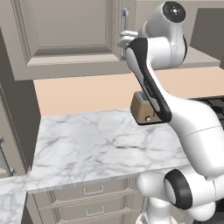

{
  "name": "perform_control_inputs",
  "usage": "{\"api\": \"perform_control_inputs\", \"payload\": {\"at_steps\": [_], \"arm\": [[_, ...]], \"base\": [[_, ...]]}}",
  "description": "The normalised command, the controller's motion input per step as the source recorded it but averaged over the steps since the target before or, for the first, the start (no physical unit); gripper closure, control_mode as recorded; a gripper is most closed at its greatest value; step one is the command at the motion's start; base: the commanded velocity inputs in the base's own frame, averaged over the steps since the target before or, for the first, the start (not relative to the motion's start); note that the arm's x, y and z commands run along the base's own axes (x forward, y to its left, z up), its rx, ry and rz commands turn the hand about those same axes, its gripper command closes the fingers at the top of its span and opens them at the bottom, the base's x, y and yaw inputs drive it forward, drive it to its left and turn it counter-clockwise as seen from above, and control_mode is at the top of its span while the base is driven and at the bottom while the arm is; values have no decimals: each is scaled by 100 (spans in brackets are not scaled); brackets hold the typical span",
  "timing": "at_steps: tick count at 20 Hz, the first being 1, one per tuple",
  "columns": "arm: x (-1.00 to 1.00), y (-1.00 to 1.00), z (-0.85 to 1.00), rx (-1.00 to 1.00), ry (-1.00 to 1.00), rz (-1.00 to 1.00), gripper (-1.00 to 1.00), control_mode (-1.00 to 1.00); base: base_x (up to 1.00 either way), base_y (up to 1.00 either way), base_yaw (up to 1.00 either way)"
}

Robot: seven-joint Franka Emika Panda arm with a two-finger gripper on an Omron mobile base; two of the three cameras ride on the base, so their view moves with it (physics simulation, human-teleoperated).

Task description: Open the cabinet. Pick the dish brush and place it next to the sink. Then close the cabinet.

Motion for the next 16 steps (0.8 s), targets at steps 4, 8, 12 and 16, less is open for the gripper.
{"api": "perform_control_inputs", "payload": {"at_steps": [4,8,12,16], "arm": [[18,21,0,0,0,0,-100,-100],[34,3,0,0,0,0,-100,-100],[38,0,-2,0,0,0,-100,-100],[36,1,-5,0,0,0,-100,-100]], "base": [[0,0,0],[0,0,0],[0,0,0],[0,0,0]]}}
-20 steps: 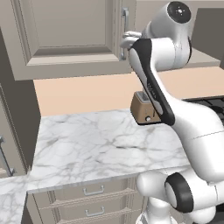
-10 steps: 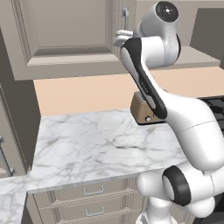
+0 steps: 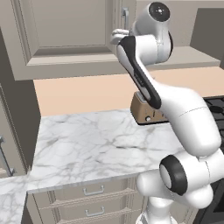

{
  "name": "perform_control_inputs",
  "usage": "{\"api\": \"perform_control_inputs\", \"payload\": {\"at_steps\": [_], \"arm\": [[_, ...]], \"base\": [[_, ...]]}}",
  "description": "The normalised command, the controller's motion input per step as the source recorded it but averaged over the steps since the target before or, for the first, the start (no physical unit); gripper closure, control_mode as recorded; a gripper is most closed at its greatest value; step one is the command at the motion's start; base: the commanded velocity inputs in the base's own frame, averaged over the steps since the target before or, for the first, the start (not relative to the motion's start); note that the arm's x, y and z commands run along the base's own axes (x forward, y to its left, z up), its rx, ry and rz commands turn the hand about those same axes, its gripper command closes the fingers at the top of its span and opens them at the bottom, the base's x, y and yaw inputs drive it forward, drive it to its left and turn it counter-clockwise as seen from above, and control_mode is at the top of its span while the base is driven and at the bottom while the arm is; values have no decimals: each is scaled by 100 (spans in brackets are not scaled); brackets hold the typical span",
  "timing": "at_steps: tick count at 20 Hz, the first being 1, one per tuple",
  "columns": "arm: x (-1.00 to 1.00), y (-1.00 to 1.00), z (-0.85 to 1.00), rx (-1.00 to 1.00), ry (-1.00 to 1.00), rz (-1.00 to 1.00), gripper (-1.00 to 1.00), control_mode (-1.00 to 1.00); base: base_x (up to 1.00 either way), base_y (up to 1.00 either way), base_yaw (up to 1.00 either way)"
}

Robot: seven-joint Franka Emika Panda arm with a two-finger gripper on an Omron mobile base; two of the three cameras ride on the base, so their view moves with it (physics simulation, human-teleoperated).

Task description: Open the cabinet. Pick the dish brush and place it next to the sink. Then close the cabinet.

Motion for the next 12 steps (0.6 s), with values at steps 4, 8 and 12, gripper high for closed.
{"api": "perform_control_inputs", "payload": {"at_steps": [4,8,12], "arm": [[35,8,-4,0,0,0,-100,-100],[32,7,-3,0,0,0,-100,-100],[22,0,0,0,1,0,-100,-100]], "base": [[0,0,0],[0,0,0],[0,0,0]]}}
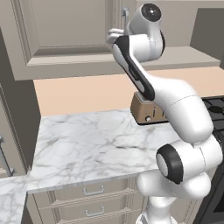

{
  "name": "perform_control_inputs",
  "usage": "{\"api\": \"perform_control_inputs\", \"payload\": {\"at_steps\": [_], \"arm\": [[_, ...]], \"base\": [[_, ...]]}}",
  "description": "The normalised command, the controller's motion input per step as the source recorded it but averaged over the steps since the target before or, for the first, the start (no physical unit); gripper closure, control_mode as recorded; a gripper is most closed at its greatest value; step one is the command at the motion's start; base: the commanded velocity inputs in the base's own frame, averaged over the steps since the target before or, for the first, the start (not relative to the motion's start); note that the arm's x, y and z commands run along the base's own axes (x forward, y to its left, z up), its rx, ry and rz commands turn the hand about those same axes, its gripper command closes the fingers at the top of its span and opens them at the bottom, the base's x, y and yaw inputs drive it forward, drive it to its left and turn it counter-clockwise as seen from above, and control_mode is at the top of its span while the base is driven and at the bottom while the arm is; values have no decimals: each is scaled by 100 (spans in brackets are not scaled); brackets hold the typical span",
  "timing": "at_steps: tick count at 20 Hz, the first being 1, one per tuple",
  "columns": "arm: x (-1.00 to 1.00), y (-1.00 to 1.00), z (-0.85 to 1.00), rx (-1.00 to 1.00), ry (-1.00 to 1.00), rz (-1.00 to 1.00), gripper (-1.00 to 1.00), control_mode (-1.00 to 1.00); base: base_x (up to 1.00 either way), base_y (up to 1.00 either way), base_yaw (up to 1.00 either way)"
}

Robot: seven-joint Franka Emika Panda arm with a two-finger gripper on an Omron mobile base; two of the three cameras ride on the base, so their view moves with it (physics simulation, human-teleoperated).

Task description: Open the cabinet. Pick the dish brush and place it next to the sink. Then close the cabinet.

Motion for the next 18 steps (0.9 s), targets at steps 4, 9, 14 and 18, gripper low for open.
{"api": "perform_control_inputs", "payload": {"at_steps": [4,9,14,18], "arm": [[19,3,-1,0,1,0,-100,-100],[13,4,-2,0,0,0,-100,-100],[0,0,0,0,0,0,100,-100],[0,0,0,0,0,0,100,-100]], "base": [[0,0,0],[0,0,0],[0,0,0],[0,0,0]]}}
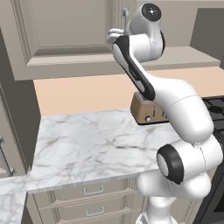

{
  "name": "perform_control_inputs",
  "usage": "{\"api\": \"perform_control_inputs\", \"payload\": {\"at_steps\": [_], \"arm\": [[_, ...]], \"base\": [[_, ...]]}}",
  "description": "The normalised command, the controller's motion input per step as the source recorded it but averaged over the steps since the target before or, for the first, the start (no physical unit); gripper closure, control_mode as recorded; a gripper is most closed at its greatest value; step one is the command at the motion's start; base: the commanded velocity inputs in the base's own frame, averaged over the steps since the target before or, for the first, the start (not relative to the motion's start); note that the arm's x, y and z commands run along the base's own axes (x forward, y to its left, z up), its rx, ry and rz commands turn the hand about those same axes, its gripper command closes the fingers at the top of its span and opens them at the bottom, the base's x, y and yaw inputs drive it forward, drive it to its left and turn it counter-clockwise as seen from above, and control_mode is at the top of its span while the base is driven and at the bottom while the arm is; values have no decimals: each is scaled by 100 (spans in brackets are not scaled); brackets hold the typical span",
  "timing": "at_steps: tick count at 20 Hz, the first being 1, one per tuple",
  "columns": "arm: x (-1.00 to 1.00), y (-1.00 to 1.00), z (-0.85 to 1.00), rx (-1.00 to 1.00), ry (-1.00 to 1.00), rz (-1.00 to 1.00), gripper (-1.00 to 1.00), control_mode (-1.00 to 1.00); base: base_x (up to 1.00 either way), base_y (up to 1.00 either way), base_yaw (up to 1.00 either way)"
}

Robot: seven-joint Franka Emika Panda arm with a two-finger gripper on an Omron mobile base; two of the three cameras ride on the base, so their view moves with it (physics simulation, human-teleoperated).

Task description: Open the cabinet. Pick the dish brush and place it next to the sink. Then close the cabinet.

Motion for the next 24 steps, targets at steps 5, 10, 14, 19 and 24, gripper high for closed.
{"api": "perform_control_inputs", "payload": {"at_steps": [5,10,14,19,24], "arm": [[0,0,0,0,0,0,100,-100],[0,0,0,0,0,0,100,-100],[-9,17,0,0,0,0,100,-100],[-27,33,0,0,0,3,100,-100],[-21,39,0,0,0,4,100,-100]], "base": [[0,0,0],[0,0,0],[0,0,0],[0,0,0],[0,0,0]]}}
